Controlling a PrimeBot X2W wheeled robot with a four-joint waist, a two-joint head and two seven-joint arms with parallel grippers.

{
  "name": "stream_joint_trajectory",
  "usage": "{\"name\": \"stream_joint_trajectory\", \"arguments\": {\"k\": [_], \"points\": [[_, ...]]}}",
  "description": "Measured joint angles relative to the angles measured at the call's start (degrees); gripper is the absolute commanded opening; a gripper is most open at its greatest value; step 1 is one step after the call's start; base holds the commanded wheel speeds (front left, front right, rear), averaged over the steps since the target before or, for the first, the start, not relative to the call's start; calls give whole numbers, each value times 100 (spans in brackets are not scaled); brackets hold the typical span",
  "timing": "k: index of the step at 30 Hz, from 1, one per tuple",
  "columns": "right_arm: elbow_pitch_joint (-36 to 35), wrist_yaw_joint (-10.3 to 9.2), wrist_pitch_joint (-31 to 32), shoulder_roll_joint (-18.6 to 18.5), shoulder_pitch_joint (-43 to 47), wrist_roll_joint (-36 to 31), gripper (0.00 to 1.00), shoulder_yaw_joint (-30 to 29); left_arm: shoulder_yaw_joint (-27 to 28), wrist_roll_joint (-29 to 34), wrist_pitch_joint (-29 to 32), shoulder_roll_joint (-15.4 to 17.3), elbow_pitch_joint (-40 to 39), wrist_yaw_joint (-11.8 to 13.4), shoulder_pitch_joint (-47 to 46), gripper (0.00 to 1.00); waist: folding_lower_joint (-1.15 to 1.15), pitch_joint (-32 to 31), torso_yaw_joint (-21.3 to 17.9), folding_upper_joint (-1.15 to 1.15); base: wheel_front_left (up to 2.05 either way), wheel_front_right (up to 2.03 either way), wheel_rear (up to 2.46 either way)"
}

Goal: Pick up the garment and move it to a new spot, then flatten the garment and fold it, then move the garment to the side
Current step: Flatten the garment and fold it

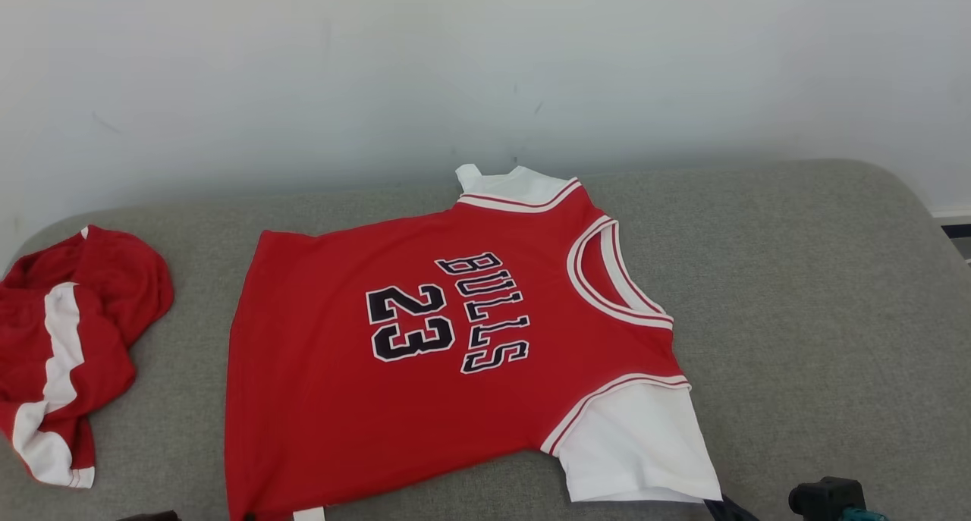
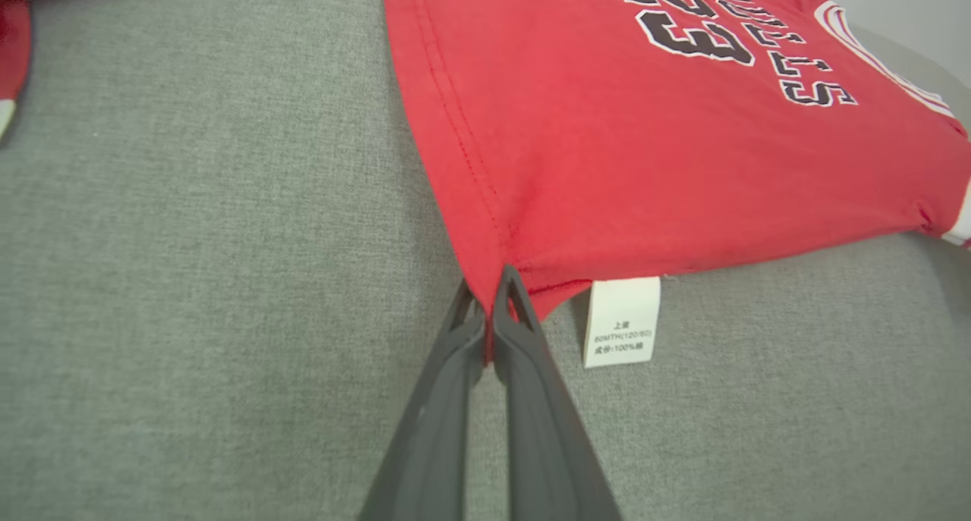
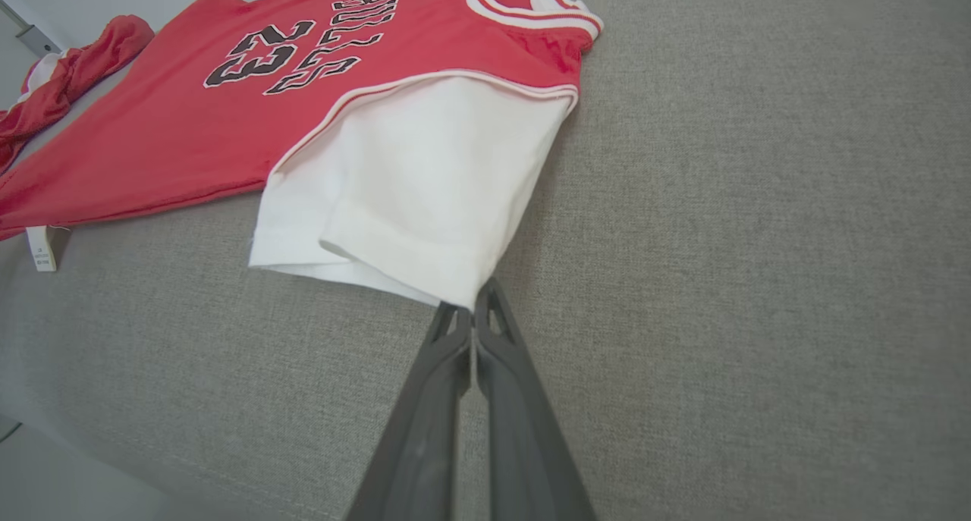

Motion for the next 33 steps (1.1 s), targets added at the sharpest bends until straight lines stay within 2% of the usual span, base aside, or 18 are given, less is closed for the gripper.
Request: {"name": "stream_joint_trajectory", "arguments": {"k": [9,18,33], "points": [[-147,-100,165,-45,347,19,0,38,-145,114,8,-14,52,213,163,0,1,-106,-84,0,0,0,0],[-129,-204,348,-142,464,32,0,56,-199,248,80,-63,130,312,170,0,1,-108,-2,1,0,0,0],[304,-258,524,52,349,16,0,130,-253,236,137,-260,532,269,13,0,2,-39,133,1,0,0,0]]}}
